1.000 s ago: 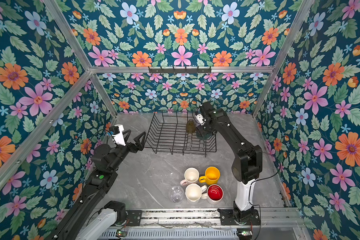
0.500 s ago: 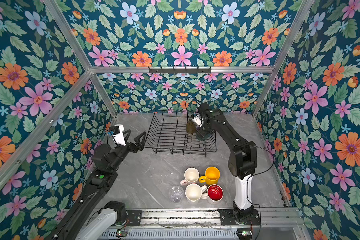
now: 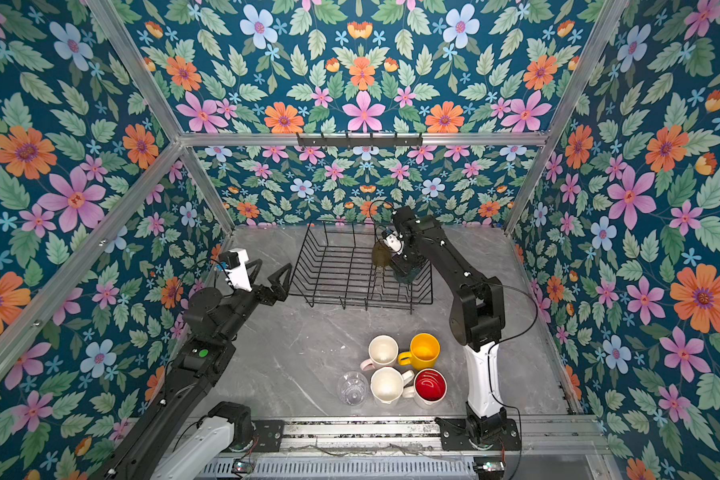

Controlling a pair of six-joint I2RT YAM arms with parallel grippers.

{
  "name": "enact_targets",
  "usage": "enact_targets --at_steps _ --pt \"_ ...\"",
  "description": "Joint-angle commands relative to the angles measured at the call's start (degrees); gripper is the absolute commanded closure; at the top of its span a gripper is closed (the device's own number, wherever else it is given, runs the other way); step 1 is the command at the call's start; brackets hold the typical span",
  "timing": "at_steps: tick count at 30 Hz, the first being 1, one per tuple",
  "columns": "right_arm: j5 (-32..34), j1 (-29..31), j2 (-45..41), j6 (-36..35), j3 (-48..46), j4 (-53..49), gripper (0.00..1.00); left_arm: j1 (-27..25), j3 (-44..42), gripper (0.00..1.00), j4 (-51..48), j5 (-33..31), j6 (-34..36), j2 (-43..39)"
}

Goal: Load the cups into the dish rack
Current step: 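Carry the green mug with the right gripper toward the lavender cup, then lower the green mug into the rack beside the lavender cup with the right gripper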

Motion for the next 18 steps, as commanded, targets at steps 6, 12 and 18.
enact_targets --at_steps 6,12,18 --pt "1.38 0.06 3.25 4.62 2.73 -0.32 1.0 0.02 -0.06 0.0 0.44 -0.26 0.11 -0.11" --pt "1.51 -0.01 4.69 7.49 2.15 0.39 1.0 0.06 -0.05 0.0 0.27 -0.5 0.13 -0.19" --pt "1.04 0.0 5.71 9.1 1.36 0.54 0.98 0.02 0.03 0.0 0.17 -0.61 0.05 -0.19"
